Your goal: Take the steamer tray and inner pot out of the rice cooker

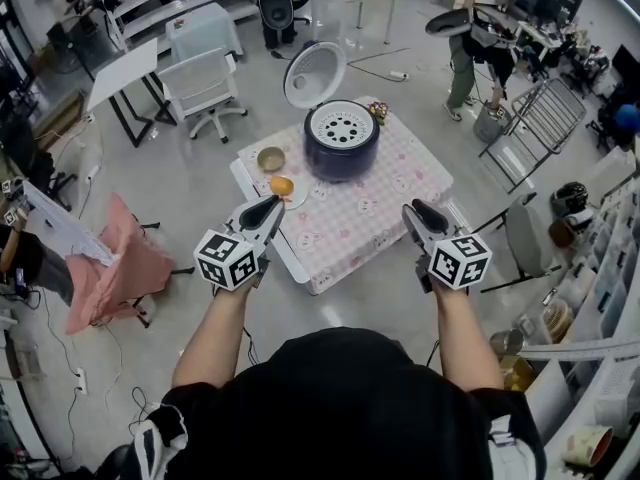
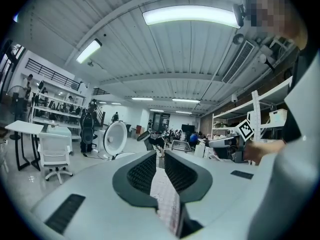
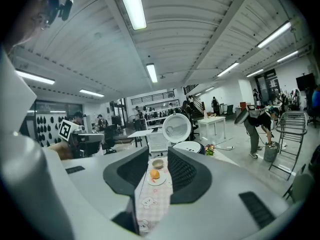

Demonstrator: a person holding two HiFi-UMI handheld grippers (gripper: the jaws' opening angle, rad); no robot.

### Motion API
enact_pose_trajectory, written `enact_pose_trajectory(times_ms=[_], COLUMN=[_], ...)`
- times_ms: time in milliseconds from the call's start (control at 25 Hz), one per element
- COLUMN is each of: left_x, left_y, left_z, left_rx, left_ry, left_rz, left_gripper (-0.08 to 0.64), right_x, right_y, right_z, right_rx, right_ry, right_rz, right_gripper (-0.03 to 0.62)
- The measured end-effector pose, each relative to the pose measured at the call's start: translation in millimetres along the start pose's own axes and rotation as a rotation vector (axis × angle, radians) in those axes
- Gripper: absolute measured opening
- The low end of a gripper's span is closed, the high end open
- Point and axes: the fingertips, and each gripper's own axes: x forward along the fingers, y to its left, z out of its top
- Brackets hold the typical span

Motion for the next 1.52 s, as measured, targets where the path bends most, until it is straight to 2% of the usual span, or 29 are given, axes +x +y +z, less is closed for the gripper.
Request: enact_pose_trajectory(times_ms=[40,80,160,320,880,1200,1520], left_x=[-0.1,-0.2,-1.3,-5.7,-0.7,38.7,103.6], left_y=[1.3,2.5,4.7,7.3,12.1,12.1,13.1], left_z=[-1.0,-2.0,-3.3,-3.0,-0.4,-4.2,-2.9], left_rx=[-0.002,-0.003,0.000,0.005,-0.004,0.008,0.007], left_ry=[0.006,0.012,0.023,0.030,0.003,0.030,0.051], left_rz=[-0.003,-0.004,0.001,0.009,0.020,0.024,0.075], left_gripper=[0.077,0.130,0.182,0.242,0.249,0.249,0.249], right_x=[1.5,2.6,3.0,0.2,0.8,16.8,52.5], right_y=[0.1,0.5,2.0,5.8,-3.4,-40.3,-109.9], right_z=[-1.5,-2.6,-3.5,0.4,-1.7,-8.9,0.1], right_rx=[-0.010,-0.020,-0.035,-0.049,-0.056,-0.035,0.001], right_ry=[0.008,0.015,0.022,0.019,0.042,0.054,0.065], right_rz=[-0.007,-0.013,-0.021,-0.034,-0.042,-0.029,0.031], right_gripper=[0.154,0.183,0.229,0.267,0.276,0.282,0.284])
